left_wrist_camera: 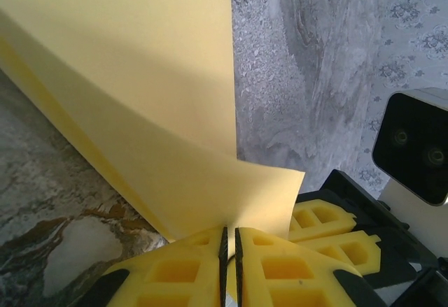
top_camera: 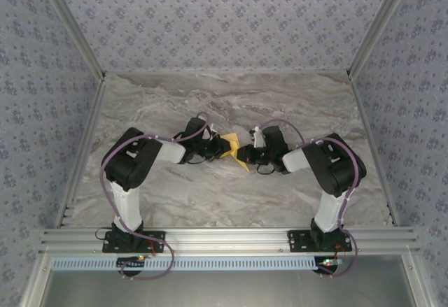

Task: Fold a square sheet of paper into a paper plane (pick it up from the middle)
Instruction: Fold the wing for the fifth time at the center of the table.

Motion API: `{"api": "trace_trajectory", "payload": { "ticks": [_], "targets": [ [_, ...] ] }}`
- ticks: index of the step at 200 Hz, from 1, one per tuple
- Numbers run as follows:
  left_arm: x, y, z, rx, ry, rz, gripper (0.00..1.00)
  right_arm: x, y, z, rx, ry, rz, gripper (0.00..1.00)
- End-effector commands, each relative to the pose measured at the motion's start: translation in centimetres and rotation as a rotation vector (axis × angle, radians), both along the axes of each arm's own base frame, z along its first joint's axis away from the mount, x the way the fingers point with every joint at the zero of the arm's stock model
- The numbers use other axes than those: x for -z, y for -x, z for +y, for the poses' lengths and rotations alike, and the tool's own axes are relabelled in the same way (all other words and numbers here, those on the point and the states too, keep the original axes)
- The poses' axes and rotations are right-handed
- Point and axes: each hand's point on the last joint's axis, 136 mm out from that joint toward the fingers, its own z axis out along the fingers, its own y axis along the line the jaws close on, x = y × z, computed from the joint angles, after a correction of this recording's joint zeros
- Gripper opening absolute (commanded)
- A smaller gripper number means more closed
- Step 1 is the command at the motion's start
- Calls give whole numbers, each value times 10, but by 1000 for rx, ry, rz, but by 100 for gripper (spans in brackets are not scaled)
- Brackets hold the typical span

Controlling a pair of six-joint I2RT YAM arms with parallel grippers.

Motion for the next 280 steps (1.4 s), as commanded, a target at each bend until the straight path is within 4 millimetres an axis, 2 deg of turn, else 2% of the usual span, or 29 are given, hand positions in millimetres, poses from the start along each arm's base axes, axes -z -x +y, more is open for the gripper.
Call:
{"api": "trace_trajectory", "payload": {
  "ticks": [1,143,227,280],
  "targets": [
    [-5,-4,-8,28,14,-44,15,10,2,-1,-2,20,58,8],
    [10,-4,-6,25,-27,-24,14,19,6,-2,-11,58,102,11],
    [26,-3,-2,19,-80,19,12,4,10,-6,-60,125,65,23],
    [30,-3,-2,20,-95,36,12,-5,14,-16,-102,225,15,33]
  ]
}}
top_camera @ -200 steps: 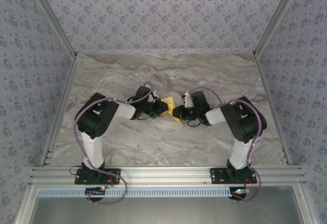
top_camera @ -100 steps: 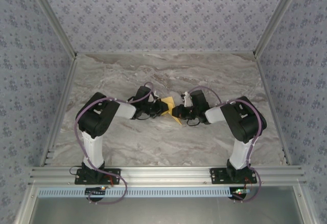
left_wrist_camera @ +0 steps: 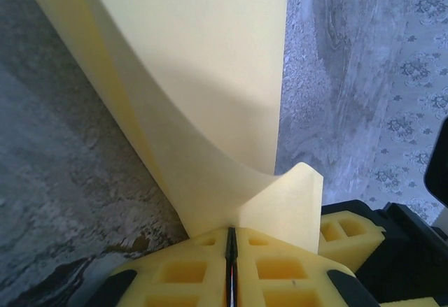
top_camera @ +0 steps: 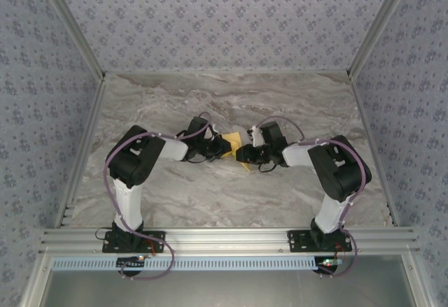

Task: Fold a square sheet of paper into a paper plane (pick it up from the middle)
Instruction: Fold the wing for the fifth time at the center of the table.

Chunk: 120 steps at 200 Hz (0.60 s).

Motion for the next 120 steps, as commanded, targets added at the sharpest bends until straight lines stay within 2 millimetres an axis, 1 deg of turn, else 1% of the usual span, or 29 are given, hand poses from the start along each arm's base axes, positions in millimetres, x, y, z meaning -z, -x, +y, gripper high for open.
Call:
{"api": "trace_trajectory", "payload": {
  "ticks": [1,48,74,94,120],
  "targets": [
    [16,1,0,5,-51,11,11,-4,5,-9,-35,89,-22,33],
    [19,1,0,3,-56,22,11,-4,11,-14,-102,266,-103,37],
    [19,1,0,5,-58,24,11,1,13,-14,-147,387,-166,38],
    [19,1,0,5,-60,27,11,5,13,-13,-177,451,-205,37],
    [19,1,1,4,-63,28,11,6,11,-11,-193,492,-244,34]
  ]
}}
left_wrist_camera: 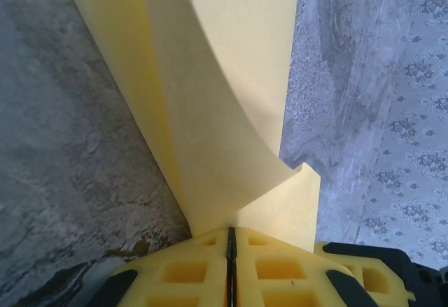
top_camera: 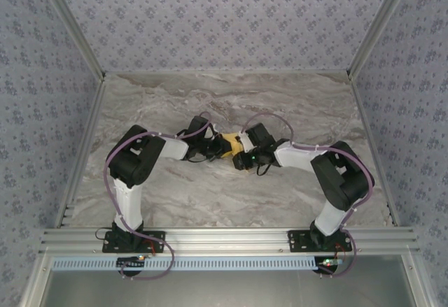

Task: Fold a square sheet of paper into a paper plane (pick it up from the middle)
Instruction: Fold the wing for the fifth time at the center of the table.

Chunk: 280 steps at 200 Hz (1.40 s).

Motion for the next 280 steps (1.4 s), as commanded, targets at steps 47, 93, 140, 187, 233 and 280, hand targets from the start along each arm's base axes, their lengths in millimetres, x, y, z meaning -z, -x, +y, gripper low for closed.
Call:
{"api": "trace_trajectory", "payload": {
  "ticks": [47,93,140,187,233,280],
  "targets": [
    [13,1,1,6,-49,7,11,5,-3,-10,-30,102,-47,19],
    [-27,-9,-1,29,3,-87,16,2,-1,-8,10,-89,32,14],
    [-62,-7,0,52,66,-202,25,-1,-6,-14,85,-288,123,12],
    [-56,5,-7,82,113,-213,25,-3,-8,-15,136,-433,209,11],
    [-48,13,-28,123,126,-211,24,-2,-8,-14,144,-460,252,11],
    [-37,9,-32,123,103,-198,21,5,-5,-15,143,-440,280,11]
  ]
}}
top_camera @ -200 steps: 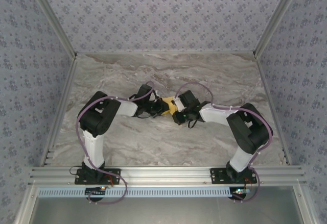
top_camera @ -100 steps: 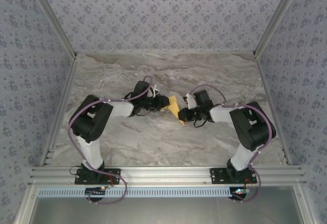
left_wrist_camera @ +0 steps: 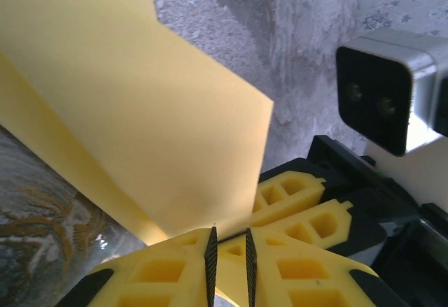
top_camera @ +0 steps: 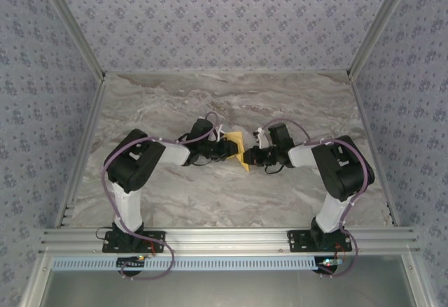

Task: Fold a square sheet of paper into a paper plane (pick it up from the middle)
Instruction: Fold the wing for the fifth time at the center of the table.

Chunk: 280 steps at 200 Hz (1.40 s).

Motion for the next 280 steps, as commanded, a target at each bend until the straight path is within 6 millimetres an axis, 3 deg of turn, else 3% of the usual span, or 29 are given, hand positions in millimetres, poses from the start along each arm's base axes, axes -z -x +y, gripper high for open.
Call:
{"api": "trace_trajectory", "payload": {
  "ticks": [1,162,232,280],
  "targets": [
    [-11,-11,-10,13,31,-47,21,6,4,0,-10,-6,46,11],
    [29,-9,0,-8,-82,10,17,14,7,3,-33,63,83,17],
    [32,-9,1,-7,-93,13,17,-7,8,0,-25,45,80,23],
    [33,-8,2,-6,-97,17,17,-2,17,-6,-17,61,116,20]
  ]
}}
